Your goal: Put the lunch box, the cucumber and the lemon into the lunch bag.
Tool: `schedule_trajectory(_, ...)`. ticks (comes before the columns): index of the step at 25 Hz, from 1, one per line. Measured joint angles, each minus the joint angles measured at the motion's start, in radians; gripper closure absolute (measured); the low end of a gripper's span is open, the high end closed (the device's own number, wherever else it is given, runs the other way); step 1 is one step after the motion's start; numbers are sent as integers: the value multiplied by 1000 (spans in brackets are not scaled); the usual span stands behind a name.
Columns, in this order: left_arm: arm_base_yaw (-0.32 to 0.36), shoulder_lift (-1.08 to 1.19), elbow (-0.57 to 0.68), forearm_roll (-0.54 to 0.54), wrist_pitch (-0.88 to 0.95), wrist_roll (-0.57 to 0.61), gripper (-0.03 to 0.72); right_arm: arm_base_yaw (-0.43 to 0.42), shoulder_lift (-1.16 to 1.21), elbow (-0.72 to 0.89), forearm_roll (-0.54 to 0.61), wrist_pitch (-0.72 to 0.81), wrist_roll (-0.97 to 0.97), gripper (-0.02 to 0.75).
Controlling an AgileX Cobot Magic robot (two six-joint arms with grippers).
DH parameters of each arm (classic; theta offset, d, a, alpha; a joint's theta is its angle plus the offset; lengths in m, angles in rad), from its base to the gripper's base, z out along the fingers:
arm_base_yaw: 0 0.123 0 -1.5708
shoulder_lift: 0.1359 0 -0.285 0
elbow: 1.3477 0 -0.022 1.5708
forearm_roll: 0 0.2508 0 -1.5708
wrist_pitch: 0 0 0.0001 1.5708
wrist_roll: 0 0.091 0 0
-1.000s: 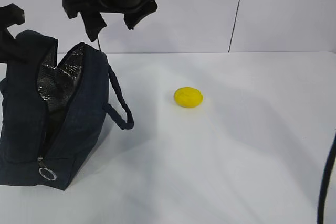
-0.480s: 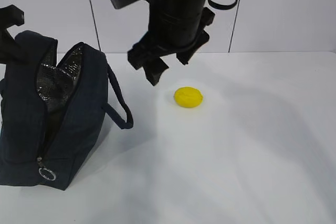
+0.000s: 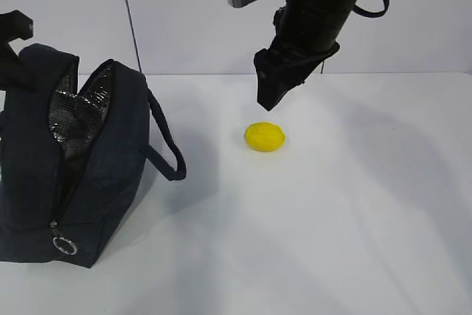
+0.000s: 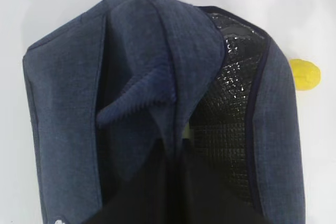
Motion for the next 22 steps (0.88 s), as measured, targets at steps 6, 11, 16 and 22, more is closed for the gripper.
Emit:
schedule_trajectory(6, 0, 0, 0, 2, -5, 41, 694, -8, 70, 0, -2, -59, -194, 151)
schedule_trajectory(11, 0, 0, 0, 4, -14, 62, 694, -8, 165, 0, -10, -139, -273, 151)
schedule_trajectory(16, 0, 0, 0, 4, -13, 78, 694, -10, 241, 0, -78, -228, -289, 151)
schedule_trajectory(22, 0, 0, 0, 4, -17, 82, 694, -17, 296, -21, -83, -308, -288, 151)
